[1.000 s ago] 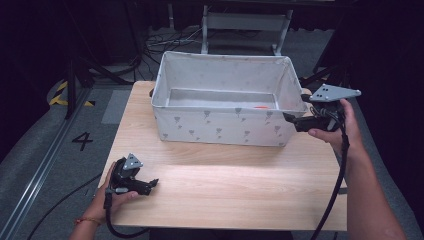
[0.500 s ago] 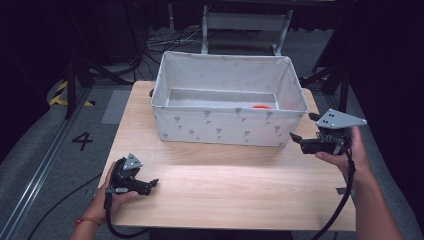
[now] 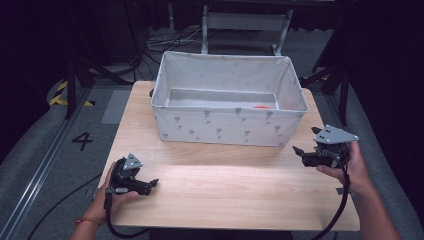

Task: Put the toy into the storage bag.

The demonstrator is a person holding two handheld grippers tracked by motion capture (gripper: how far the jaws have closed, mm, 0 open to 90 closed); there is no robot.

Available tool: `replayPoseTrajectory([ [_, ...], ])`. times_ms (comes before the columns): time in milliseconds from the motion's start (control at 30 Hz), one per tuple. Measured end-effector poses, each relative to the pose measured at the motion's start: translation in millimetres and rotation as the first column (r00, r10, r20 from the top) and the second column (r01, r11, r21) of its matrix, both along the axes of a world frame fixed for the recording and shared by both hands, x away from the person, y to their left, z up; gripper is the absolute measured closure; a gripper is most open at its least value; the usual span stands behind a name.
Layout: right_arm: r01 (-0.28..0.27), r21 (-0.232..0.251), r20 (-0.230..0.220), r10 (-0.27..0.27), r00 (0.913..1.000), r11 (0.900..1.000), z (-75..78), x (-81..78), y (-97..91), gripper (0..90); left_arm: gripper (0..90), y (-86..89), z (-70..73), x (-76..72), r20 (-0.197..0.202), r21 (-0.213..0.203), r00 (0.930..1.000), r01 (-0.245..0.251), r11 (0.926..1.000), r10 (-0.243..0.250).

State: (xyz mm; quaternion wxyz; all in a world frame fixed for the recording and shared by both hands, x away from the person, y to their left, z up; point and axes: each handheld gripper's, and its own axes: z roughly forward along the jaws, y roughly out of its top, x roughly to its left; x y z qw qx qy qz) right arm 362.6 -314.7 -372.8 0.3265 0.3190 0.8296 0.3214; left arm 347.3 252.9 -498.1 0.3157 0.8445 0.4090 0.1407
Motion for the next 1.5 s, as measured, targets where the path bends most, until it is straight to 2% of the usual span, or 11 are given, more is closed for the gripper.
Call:
replayPoseTrajectory([
  [300,0.009,-0.019,-0.068,-0.010,0.9976,0.9998,-22.9,-2.9,-6.8,16.6,0.3,-0.1,0.0,-0.1,0.001,0.001,1.0000,-0.002,1.0000,0.002],
  [367,0.021,-0.025,-0.094,-0.023,0.9953,0.9995,-36.2,-5.9,-11.0,16.6,0.3,-0.1,0.0,-0.1,0.000,0.000,1.0000,-0.002,1.0000,0.002],
  [400,0.021,-0.025,-0.094,-0.023,0.9953,0.9995,-36.2,-5.9,-11.0,16.6,0.3,-0.1,0.0,-0.1,0.001,0.000,1.0000,-0.002,1.0000,0.002],
  [567,0.032,-0.003,-0.107,-0.032,0.9937,0.9995,-51.6,-11.1,-16.6,17.5,0.4,0.0,0.0,-0.1,0.001,0.001,1.0000,-0.002,1.0000,0.002],
  [1000,0.060,0.021,-0.190,-0.055,0.9803,0.9980,-89.5,-22.0,-34.2,17.4,0.4,-0.1,0.0,-0.2,0.001,0.001,1.0000,-0.003,1.0000,0.003],
  [1233,0.086,0.077,-0.232,-0.066,0.9705,0.9933,-107.5,-31.3,-48.0,17.5,0.3,-0.2,0.0,-0.2,0.001,0.000,1.0000,-0.004,1.0000,0.004],
  [1433,0.083,0.119,-0.232,-0.054,0.9712,0.9894,-115.2,-39.5,-54.5,18.2,0.4,-0.4,0.0,-0.3,0.000,0.000,1.0000,-0.007,1.0000,0.007],
  [1500,0.082,0.141,-0.249,-0.045,0.9676,0.9866,-117.6,-41.2,-56.3,18.2,0.4,-0.6,0.0,-0.3,-0.001,-0.001,1.0000,-0.008,1.0000,0.008],
])
